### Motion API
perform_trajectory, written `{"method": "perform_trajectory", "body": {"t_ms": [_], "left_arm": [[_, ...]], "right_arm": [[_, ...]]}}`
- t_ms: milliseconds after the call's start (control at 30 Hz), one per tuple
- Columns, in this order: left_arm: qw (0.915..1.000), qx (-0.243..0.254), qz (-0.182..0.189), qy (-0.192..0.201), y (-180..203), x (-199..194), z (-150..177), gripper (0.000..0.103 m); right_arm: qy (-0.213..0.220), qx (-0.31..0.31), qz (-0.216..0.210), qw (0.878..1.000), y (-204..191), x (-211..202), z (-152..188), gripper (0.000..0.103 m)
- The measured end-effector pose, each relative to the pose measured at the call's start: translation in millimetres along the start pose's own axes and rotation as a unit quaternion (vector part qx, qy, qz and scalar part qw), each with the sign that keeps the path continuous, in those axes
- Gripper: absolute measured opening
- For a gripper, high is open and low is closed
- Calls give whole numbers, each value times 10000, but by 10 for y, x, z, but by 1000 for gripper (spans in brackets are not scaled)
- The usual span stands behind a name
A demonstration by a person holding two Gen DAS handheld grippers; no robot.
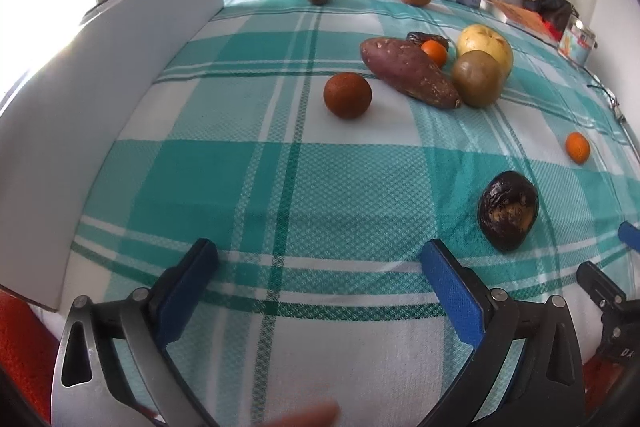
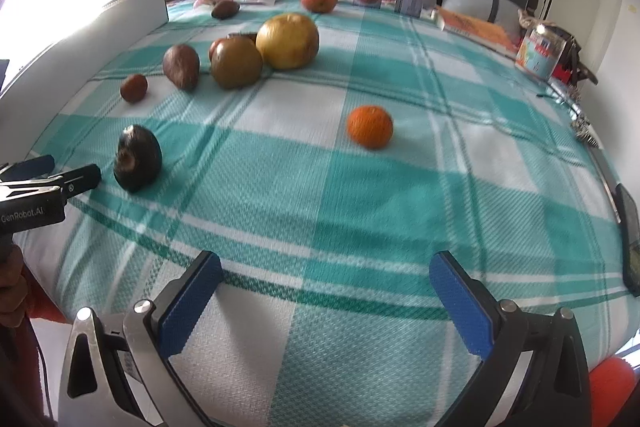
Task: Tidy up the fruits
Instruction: 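Move the left tool toward the brown round fruit while the right tool approaches the dark purple fruit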
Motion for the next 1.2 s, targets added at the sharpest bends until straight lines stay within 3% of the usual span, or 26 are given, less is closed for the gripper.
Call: {"method": "perform_trajectory", "body": {"t_ms": [167, 900, 1200], "left_arm": [[10000, 20, 9, -10, 6, 3, -5, 103], [9999, 135, 35, -14, 14, -5, 10, 103], [9998, 67, -8, 201, 13, -24, 16, 103]], "right_arm": [[-21, 112, -194, 9997, 18, 25, 19, 103], [23, 204, -174, 9996, 26, 28, 21, 103], [14, 196, -178, 9996, 30, 27, 26, 103]]}}
Point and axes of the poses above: each gripper's, at about its wrist camera, not at the fingertips, and x roughly the way its jaws point, y to its right, z to its underside, the point moved 9 cm from there along x, roughly the way its jaws point, and after that the axes turned 10 degrees about -y, right-handed, at the moved point
